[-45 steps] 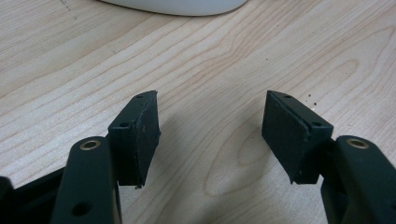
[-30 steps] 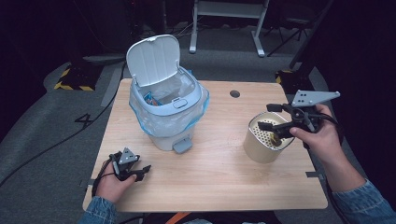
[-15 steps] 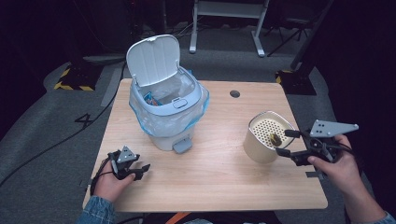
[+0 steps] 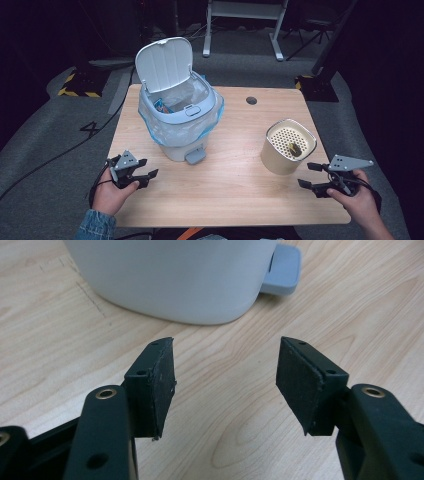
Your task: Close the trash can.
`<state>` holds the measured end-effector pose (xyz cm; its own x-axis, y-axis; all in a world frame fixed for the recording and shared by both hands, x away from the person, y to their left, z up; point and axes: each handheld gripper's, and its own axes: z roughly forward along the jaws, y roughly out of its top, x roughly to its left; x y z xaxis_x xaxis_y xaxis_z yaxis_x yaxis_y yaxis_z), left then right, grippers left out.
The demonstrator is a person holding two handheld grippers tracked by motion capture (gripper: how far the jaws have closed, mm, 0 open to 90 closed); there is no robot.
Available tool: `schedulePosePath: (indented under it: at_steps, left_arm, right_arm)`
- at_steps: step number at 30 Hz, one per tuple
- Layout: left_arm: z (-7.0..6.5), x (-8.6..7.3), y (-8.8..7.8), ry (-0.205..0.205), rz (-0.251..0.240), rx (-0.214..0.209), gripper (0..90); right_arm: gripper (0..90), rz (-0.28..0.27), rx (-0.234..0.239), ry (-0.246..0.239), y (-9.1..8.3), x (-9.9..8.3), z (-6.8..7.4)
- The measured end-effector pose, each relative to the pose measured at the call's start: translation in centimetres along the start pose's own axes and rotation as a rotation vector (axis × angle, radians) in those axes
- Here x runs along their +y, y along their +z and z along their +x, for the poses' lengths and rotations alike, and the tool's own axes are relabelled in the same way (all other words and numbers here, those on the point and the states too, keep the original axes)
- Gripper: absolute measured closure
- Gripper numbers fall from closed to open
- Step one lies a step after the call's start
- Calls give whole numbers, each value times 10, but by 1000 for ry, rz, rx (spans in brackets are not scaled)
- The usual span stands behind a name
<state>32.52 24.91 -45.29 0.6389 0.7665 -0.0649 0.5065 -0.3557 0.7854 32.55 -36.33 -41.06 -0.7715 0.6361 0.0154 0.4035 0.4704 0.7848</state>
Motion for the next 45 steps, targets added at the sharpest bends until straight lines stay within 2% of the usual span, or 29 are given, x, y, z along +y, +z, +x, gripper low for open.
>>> schedulePosePath:
  at_steps: [3, 6, 8, 13, 16, 22, 32, 40, 45]
  left_arm:
    - [1, 6, -6, -2, -16, -1, 409]
    - [2, 13, -14, -4, -38, -4, 410]
    - [2, 19, -19, 7, -45, -1, 410]
    - [4, 33, -29, 26, -66, 1, 410]
    - [5, 41, -35, 36, -74, -7, 410]
    - [9, 56, -44, 56, -99, -26, 409]
    - [24, 88, -62, 37, -184, -54, 412]
    - [33, 121, -75, 66, -223, -11, 410]
    - [43, 144, -79, 62, -252, 27, 404]
  right_arm:
    - [255, 14, -12, 2, 10, -19, -2]
    - [241, 32, -15, 39, 23, -41, -6]
    - [237, 56, -30, 41, 32, -54, -9]
    - [220, 76, -56, 61, 44, -71, -15]
    - [210, 87, -67, 56, 48, -75, -16]
    - [175, 70, -85, 49, 51, -78, -16]
    - [160, 70, -81, 51, 52, -78, -16]
    - [159, 71, -81, 50, 52, -78, -16]
    - [160, 70, -82, 50, 52, -78, -16]
